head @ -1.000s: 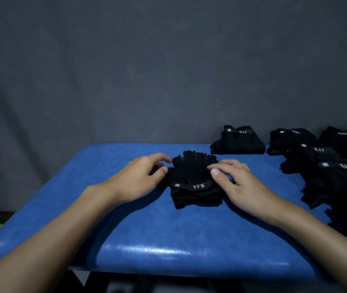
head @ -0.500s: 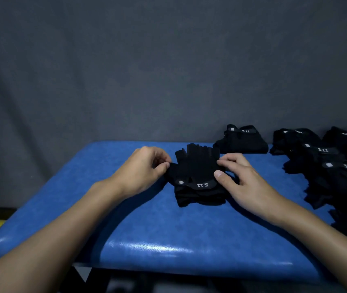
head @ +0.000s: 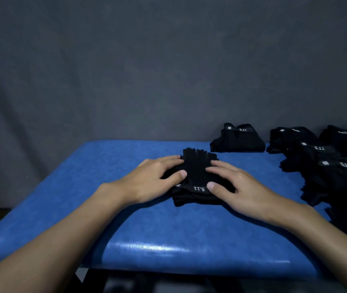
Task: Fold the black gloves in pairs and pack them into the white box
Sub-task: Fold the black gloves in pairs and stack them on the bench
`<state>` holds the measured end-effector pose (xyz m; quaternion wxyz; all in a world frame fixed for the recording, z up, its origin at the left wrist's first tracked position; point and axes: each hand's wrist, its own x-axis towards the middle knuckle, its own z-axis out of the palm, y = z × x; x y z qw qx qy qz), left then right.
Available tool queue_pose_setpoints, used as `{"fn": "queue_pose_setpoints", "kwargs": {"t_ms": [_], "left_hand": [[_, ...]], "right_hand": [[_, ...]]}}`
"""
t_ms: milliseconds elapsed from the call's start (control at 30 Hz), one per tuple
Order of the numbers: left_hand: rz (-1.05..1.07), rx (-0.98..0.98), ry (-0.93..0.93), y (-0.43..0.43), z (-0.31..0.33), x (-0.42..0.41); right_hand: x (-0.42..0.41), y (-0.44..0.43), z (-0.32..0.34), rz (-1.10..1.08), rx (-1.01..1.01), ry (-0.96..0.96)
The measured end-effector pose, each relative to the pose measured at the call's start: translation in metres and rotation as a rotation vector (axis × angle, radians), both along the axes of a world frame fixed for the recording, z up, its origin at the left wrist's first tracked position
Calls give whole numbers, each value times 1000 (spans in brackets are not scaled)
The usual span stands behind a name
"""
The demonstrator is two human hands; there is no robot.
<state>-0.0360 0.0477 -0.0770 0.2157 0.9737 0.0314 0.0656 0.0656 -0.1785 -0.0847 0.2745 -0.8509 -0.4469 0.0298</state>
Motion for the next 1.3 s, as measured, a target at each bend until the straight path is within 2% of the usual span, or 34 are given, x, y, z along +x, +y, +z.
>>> {"fn": "queue_pose_setpoints", "kwargs": {"t_ms": [100,167,233,367,433,500,600,767,967,1033,1167,1300], "left_hand": [[-4,104,35,-1,0,0],[-11,140,35,-3,-1,0],[-8,132,14,-3,0,-1],[-32,42,-122,-3,10,-8],[-110,81,-228,-6,19,-13],[-191,144,-277,-10,28,-20],[-235,193,-178,-17,33,-27],[-212,153,-12,-17,31,-30],[-200,159,-35,-17,31,-32],[-178,91,-93,-18,30,-30],[-142,-247,-225,-18,24,-24],[-86,-485,-252,-20,22,-18]], "right_hand": [[2,-2,1,-8,-152,-75],[3,-2,2,-8,-167,-91],[2,-2,4,16,-79,-88],[-6,-9,16,105,240,-17],[-10,-13,22,154,238,-8],[-11,-17,25,199,139,-58],[-9,-20,21,222,27,-119],[-7,-19,18,240,47,-125],[-4,-14,12,157,117,-108],[-2,-13,14,84,201,-4],[2,-10,18,70,372,216],[3,-11,19,100,402,354]]}}
